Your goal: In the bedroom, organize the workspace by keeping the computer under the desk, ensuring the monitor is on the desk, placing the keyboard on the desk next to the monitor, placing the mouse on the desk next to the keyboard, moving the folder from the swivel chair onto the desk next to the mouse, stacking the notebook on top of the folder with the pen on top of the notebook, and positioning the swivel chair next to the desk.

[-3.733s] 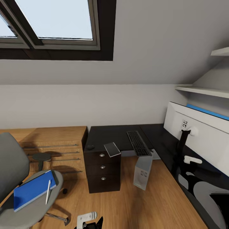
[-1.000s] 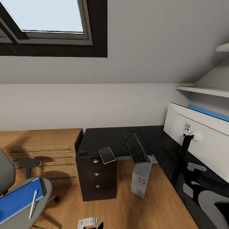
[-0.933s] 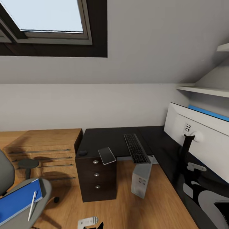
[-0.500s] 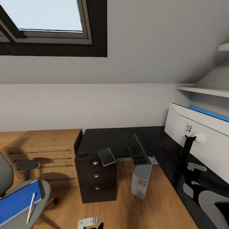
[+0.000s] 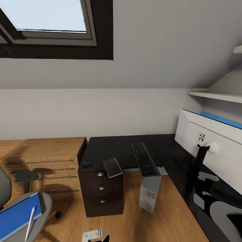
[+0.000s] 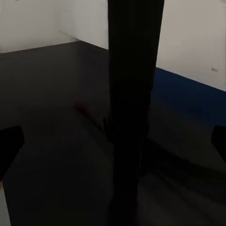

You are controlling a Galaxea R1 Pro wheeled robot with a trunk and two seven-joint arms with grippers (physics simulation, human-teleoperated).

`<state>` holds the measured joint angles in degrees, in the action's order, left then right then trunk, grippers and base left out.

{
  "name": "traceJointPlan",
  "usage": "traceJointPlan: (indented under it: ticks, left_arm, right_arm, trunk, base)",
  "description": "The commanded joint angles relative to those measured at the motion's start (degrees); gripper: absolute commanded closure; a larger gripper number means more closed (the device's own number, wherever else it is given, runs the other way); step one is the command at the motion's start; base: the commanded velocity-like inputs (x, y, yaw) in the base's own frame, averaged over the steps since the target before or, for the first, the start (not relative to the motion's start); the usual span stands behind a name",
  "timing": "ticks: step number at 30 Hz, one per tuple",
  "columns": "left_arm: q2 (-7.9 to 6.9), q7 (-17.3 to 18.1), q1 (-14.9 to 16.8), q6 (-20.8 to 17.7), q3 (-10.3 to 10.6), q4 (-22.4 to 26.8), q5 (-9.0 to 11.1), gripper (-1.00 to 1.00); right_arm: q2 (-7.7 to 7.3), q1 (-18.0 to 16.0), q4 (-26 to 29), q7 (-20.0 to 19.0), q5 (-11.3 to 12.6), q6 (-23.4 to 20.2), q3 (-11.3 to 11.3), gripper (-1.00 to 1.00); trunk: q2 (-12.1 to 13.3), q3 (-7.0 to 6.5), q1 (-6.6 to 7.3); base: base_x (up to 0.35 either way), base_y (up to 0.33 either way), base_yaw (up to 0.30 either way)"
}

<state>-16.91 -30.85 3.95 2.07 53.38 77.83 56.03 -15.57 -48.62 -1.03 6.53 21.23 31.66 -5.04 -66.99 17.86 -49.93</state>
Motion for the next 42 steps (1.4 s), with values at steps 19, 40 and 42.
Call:
traceJointPlan:
  ticks: [19,40,42]
  left_arm:
    - [-0.05,-0.27,0.09,0.21,0.30,0.04,0.39,-1.00]
    - [-0.04,-0.30,0.09,0.21,0.30,-0.29,0.43,-1.00]
    - [-0.05,-0.32,0.09,0.21,0.29,-0.30,0.45,-1.00]
  right_arm:
    - [-0.74,-0.07,-0.03,0.32,4.47,0.16,-0.41,-1.00]
    - [-0.78,-0.07,-0.02,0.30,4.61,0.16,-0.49,-1.00]
    - [-0.78,-0.07,-0.02,0.31,4.61,0.16,-0.49,-1.00]
  trunk:
    - [-0.05,0.07,-0.01]
    - [-0.05,0.07,-0.01]
    - [-0.05,0.07,-0.01]
  base:
    - [0.060,-0.014,0.000]
    - [0.068,-0.001,0.000]
    - [0.145,-0.002,0.000]
